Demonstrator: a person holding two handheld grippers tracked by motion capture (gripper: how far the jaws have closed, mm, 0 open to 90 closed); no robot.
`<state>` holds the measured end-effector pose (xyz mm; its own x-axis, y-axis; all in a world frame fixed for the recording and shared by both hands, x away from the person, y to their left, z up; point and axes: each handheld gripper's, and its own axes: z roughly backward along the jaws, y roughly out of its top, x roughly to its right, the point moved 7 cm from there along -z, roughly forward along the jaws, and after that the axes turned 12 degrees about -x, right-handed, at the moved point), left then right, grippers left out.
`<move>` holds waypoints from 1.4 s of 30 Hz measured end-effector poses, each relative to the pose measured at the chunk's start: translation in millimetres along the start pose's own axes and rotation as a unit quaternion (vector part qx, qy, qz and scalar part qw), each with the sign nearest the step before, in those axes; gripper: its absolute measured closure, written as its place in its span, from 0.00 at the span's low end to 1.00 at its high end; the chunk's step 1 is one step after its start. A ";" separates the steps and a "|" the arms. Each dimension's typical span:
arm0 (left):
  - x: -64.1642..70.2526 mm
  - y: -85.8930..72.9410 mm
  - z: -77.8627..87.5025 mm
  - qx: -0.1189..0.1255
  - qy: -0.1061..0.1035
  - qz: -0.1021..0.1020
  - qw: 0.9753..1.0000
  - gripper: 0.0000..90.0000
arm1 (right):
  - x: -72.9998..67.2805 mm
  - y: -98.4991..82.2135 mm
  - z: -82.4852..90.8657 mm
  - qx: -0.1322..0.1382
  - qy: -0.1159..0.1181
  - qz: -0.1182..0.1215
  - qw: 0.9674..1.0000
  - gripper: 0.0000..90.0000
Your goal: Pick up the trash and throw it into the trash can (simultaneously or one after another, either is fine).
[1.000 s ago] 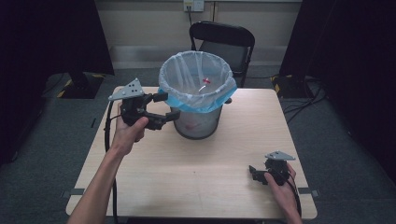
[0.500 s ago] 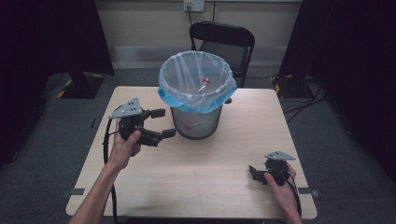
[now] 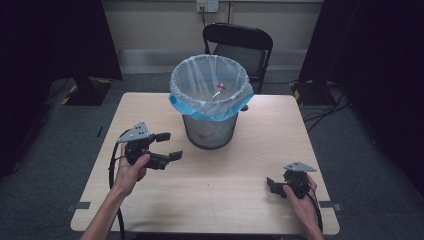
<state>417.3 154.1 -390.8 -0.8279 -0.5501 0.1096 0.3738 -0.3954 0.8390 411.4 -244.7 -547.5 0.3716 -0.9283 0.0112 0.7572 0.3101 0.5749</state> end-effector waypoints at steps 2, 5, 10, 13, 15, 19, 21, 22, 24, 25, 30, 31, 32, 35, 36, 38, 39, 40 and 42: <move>-1.1 -6.6 -1.4 -0.001 0.003 0.002 1.000 0.18 | 0.0 0.0 0.0 0.000 0.000 0.000 1.000 0.12; -2.6 -19.7 -4.0 -0.007 0.004 0.012 1.000 0.18 | 0.0 0.0 0.0 0.000 0.000 0.000 1.000 0.12; -6.2 -34.9 -6.0 -0.023 0.014 0.018 0.999 0.18 | 0.0 0.0 0.0 0.000 0.000 0.000 1.000 0.12; -12.5 -52.3 -6.7 -0.051 0.033 0.017 0.998 0.18 | 0.0 0.0 0.0 0.000 0.000 0.000 1.000 0.12; -15.5 -61.0 -7.3 -0.066 0.046 0.019 0.997 0.18 | 0.0 0.0 0.0 0.000 0.000 0.000 1.000 0.12; -20.3 -74.7 -7.5 -0.079 0.047 0.033 0.995 0.18 | 0.0 0.0 0.0 0.000 0.000 0.000 1.000 0.12; -23.0 -80.7 -7.1 -0.080 0.052 0.037 0.995 0.18 | 0.0 0.0 0.0 0.000 0.000 0.000 1.000 0.12; -23.0 -80.7 -7.1 -0.080 0.052 0.037 0.995 0.18 | 0.0 0.0 0.0 0.000 0.000 0.000 1.000 0.12; -25.1 -87.8 -7.1 -0.090 0.057 0.040 0.993 0.18 | 0.0 0.0 0.0 0.000 0.000 0.000 1.000 0.12; -27.7 -95.1 -7.7 -0.098 0.061 0.045 0.992 0.18 | 0.0 0.0 0.0 0.000 0.000 0.000 1.000 0.12; -33.1 -110.7 -8.1 -0.114 0.070 0.061 0.989 0.18 | 0.0 0.0 0.0 0.000 0.000 0.000 1.000 0.12; -34.7 -114.1 -7.6 -0.115 0.071 0.066 0.989 0.18 | 0.0 0.0 0.0 0.000 0.000 0.000 1.000 0.12; -36.3 -117.7 -6.7 -0.118 0.074 0.069 0.988 0.18 | -0.1 0.0 0.0 0.000 0.000 0.000 1.000 0.12; -39.1 -130.9 -6.5 -0.133 0.079 0.077 0.985 0.18 | 0.0 0.0 0.0 0.000 0.000 0.000 1.000 0.12; -39.1 -130.9 -6.5 -0.133 0.079 0.077 0.985 0.18 | 0.0 0.0 0.0 0.000 0.000 0.000 1.000 0.12; -39.8 -137.0 -6.3 -0.142 0.082 0.080 0.983 0.18 | 0.0 0.0 0.0 0.000 0.000 0.000 1.000 0.12; -40.9 -141.8 -6.5 -0.144 0.086 0.084 0.982 0.18 | 0.0 0.0 0.0 0.000 0.000 0.000 1.000 0.12; -40.9 -141.8 -6.5 -0.144 0.086 0.084 0.982 0.18 | 0.0 0.0 0.0 0.000 0.000 0.000 1.000 0.12; -42.0 -147.9 -9.1 -0.155 0.090 0.082 0.980 0.18 | 0.0 0.0 0.0 0.000 0.000 0.000 1.000 0.12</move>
<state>400.6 229.0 -524.4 -0.6685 -0.7355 0.1105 0.6289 -0.4797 0.6118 411.4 -244.7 -547.5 0.3717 -0.9283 0.0111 0.7572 0.3101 0.5749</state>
